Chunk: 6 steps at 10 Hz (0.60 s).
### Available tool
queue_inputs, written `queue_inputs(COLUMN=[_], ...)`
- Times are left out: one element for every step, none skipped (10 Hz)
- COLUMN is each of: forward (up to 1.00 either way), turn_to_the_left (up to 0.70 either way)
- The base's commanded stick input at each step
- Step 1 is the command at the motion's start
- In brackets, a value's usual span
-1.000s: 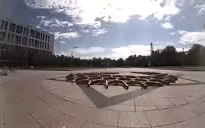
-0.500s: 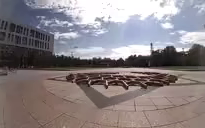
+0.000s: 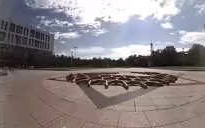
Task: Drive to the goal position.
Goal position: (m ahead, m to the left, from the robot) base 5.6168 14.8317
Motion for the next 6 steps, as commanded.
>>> queue_inputs(forward=[0.05,0.05,0.05,0.06,0.06,0.05], turn_to_the_left=[-0.01,-0.01,-0.01,-0.01,-0.01,-0.01])
